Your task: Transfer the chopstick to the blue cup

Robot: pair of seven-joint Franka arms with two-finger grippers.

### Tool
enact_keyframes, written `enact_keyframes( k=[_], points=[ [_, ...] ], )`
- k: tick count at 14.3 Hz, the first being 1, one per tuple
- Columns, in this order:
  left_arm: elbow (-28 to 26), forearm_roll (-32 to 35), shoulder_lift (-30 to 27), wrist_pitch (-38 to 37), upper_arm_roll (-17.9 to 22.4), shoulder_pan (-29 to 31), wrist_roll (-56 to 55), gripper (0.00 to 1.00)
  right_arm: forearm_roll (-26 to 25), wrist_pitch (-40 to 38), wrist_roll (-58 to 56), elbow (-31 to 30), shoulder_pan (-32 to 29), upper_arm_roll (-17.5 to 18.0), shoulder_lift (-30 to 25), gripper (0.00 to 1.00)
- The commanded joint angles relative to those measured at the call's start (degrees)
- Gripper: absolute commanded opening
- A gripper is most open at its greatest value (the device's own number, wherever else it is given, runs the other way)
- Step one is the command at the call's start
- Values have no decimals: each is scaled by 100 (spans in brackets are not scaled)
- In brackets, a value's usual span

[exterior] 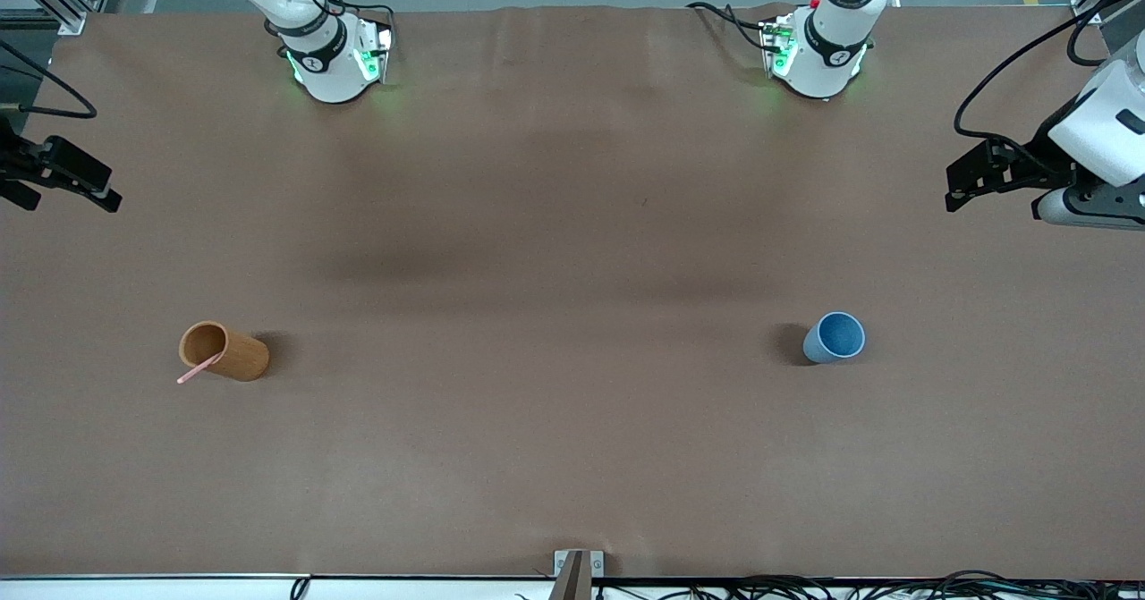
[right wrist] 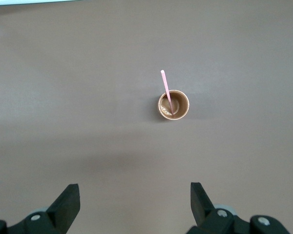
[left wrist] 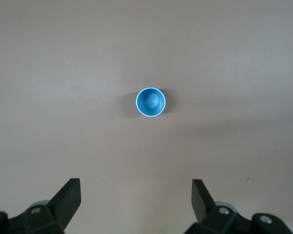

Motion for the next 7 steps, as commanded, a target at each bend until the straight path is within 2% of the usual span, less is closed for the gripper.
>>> enact_keyframes(
  k=[1,6,7],
  points=[
    [135,-31,2,-27,13,-6,30,100,-58,-56,-190,78,-43,-3,43,100],
    [92,-66,212,86,22,46,39,100,3,-56,-200,52,45,-170,43,100],
    [-109,-75,326,305,30,99,48,100,3,-56,-208,52,54,-170,43,100]
  ],
)
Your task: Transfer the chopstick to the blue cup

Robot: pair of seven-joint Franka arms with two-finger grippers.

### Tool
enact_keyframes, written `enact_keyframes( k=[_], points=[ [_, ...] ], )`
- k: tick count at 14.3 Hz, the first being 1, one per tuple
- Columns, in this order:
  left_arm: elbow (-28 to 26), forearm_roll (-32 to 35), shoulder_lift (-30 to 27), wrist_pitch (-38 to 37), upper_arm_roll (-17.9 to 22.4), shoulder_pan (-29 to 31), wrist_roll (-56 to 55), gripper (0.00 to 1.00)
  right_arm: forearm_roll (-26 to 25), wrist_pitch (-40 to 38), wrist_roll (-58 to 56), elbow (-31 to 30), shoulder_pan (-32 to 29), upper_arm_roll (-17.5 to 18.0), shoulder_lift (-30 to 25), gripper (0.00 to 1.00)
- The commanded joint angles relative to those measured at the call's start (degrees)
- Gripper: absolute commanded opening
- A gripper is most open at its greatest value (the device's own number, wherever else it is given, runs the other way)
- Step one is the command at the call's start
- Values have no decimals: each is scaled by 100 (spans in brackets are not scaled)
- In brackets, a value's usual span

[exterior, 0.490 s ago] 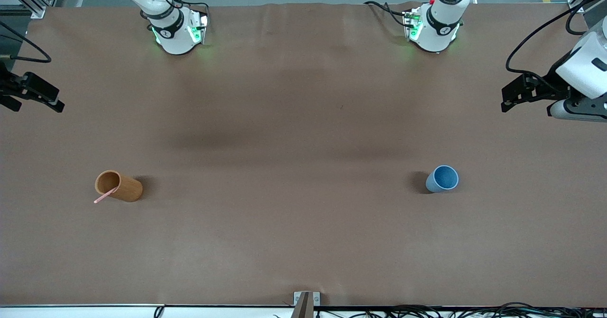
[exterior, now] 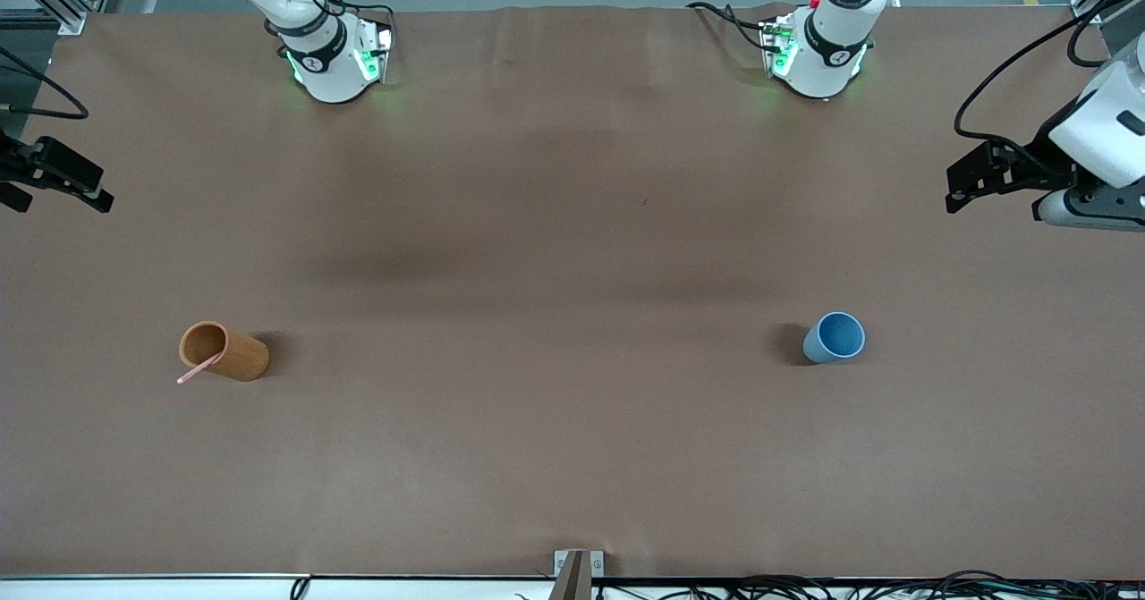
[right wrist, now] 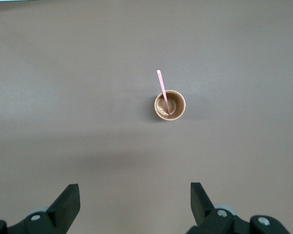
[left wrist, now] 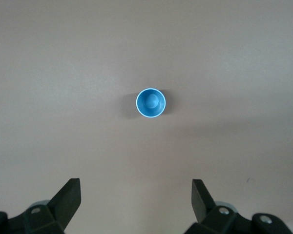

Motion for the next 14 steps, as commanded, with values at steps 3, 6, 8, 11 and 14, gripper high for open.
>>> enact_keyframes(
  k=[3,6,8,11,14],
  points=[
    [-1031,-179,509,1468,57,225,46,100,11,-63,-65,52,85,-65,23,100],
    [-1508,-355,1061,2226,57,252,46,100,11,-55,-74,34,85,-65,49,100],
    [-1675,-470,1440,2683,57,252,46,100,11,-55,-74,43,68,-57,119,100],
    [-1982,-479,1793,3386,48,261,37,100,-59,7,-126,78,-2,-65,198,100],
    [-2274,-479,1924,3897,48,261,37,100,-60,50,-75,746,-2,-74,953,100]
  ],
)
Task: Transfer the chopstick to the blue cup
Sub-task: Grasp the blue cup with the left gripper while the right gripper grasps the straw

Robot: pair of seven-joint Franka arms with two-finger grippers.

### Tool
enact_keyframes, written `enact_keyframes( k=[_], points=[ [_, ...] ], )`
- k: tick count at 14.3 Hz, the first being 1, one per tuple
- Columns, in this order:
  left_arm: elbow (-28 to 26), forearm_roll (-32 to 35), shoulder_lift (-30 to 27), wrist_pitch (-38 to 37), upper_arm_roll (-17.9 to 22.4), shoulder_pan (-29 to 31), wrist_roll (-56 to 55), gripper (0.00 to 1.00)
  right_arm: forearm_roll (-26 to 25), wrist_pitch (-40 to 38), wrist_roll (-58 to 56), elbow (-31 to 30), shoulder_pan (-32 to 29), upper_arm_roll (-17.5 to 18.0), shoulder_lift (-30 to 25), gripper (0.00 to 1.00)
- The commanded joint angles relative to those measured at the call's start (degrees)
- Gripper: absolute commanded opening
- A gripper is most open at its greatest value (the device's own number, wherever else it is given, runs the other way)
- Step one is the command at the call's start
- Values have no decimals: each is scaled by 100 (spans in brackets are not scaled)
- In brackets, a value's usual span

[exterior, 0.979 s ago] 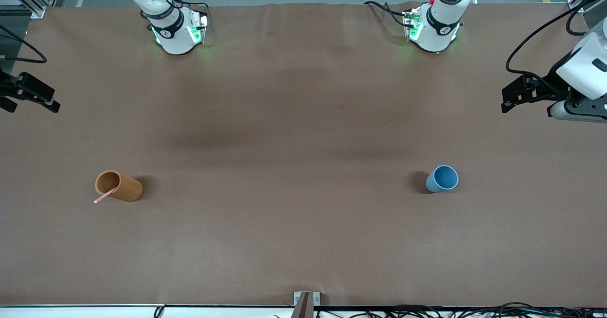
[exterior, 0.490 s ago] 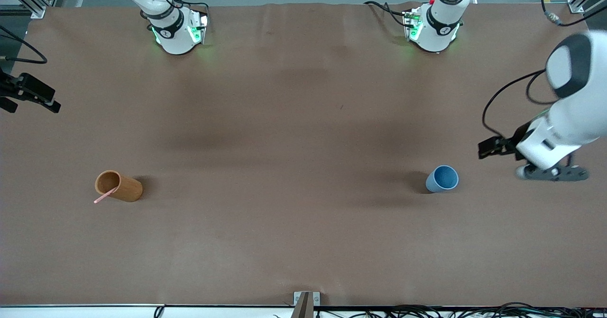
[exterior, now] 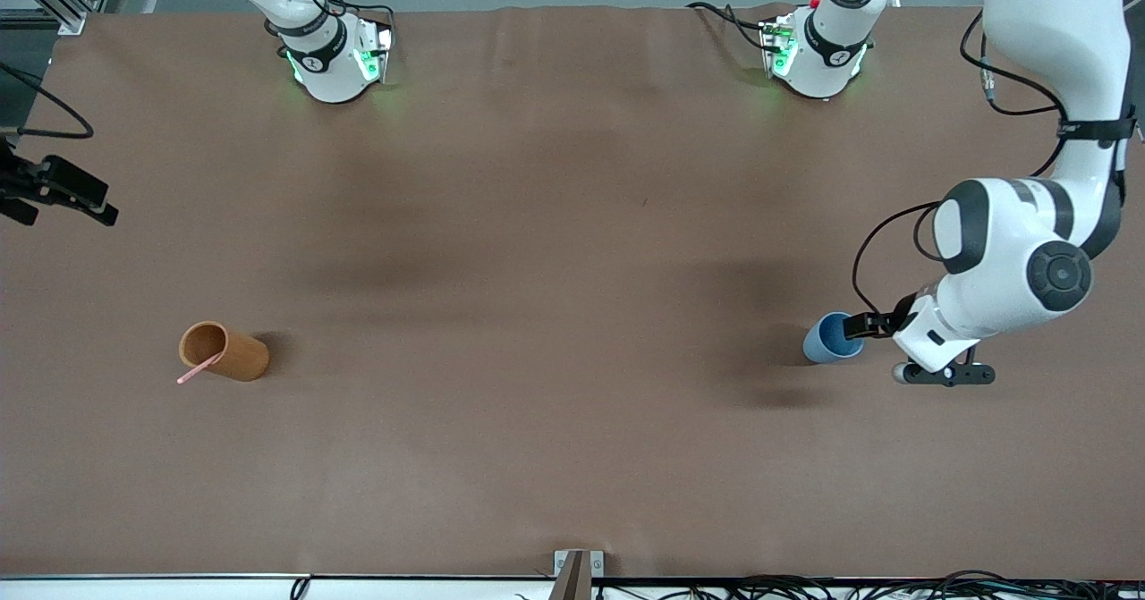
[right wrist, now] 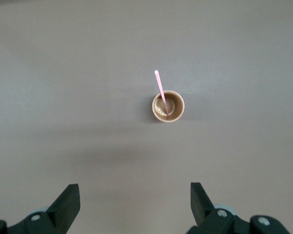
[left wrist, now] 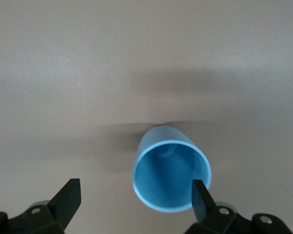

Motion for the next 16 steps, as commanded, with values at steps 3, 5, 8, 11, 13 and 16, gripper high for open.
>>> enact_keyframes(
  k=[3,5,8,11,13,16],
  points=[
    [-273,-113,182,513,-27,-22,-57,78,33,274,92,664,-54,-125,998,99],
    [-317,-113,253,567,-27,-13,-57,48,42,1002,137,673,-45,-239,1436,99],
    [-317,-113,332,619,-36,-40,-40,10,104,1943,137,673,-62,-275,1999,94],
    [-282,-44,315,611,-36,-57,57,0,95,2297,556,726,-19,-292,2448,78],
    [-177,-26,140,584,-79,-136,-4,0,87,2306,884,866,-27,-293,2799,71],
    [375,-26,-37,34,-403,-154,-748,0,60,2219,945,832,-1,-301,2906,66]
  ],
)
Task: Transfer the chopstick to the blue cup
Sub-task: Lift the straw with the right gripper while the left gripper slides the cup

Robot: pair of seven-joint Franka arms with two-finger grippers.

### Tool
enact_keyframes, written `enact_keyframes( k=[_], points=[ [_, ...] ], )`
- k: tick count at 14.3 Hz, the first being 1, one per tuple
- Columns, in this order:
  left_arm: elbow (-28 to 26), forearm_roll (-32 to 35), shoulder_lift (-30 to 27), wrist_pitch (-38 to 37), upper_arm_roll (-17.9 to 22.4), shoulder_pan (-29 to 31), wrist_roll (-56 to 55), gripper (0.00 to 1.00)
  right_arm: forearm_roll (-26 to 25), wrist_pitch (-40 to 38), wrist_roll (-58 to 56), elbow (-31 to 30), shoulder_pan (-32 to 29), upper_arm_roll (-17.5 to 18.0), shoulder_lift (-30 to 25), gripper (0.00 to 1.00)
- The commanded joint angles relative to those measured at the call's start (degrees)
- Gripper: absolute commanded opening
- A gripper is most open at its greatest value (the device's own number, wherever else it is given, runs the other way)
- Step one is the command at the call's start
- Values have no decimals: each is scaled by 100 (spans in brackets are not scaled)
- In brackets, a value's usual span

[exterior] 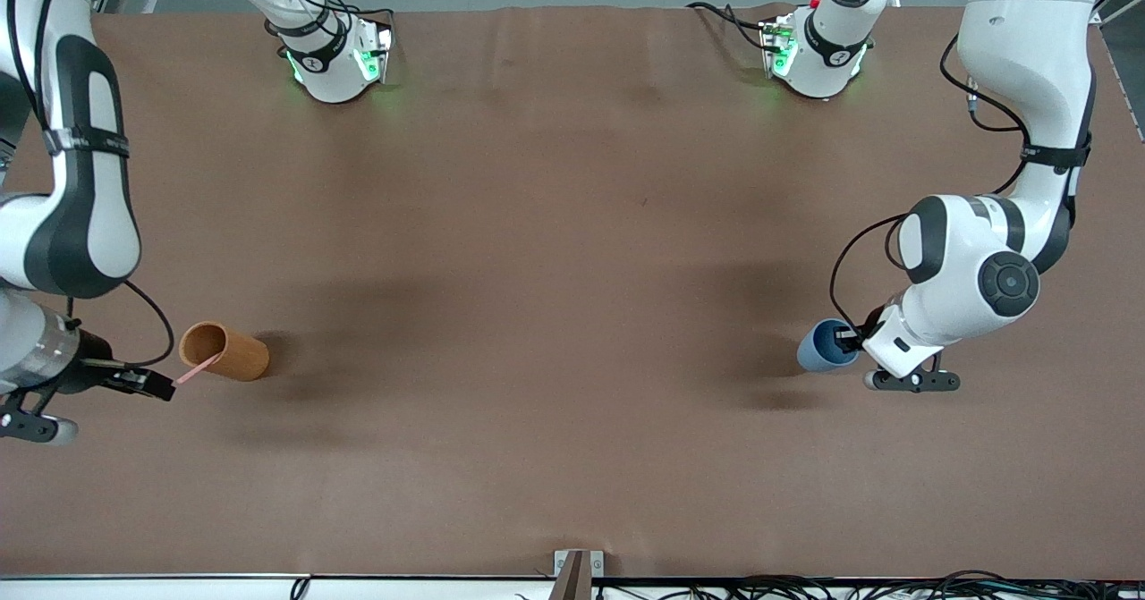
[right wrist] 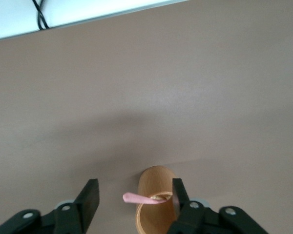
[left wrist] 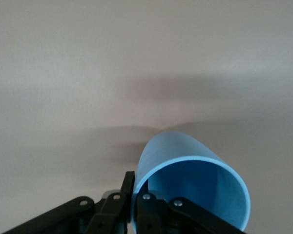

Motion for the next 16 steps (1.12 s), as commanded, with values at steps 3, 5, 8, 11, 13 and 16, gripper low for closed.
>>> enact_keyframes(
  k=[3,5,8,11,13,16],
  points=[
    [800,1,-196,-882,-808,-189,-2099,0,23,-193,330,-45,43,-10,75,53],
    [888,210,-127,-901,-1072,-417,-3014,0,14,-246,558,-90,78,-10,75,44],
    [1353,649,399,-892,-1486,-899,-4412,0,14,-211,577,-160,105,-10,84,24],
    [1767,914,971,-892,-1478,-1507,-5259,0,-4,-184,577,-169,96,-10,84,16],
    [1794,923,1209,-787,-1469,-1726,-5523,0,-21,-237,559,-178,96,-45,84,13],
    [1829,923,1385,-436,-1478,-1850,-5726,0,-21,-307,515,-169,96,-54,5,5]
  ],
)
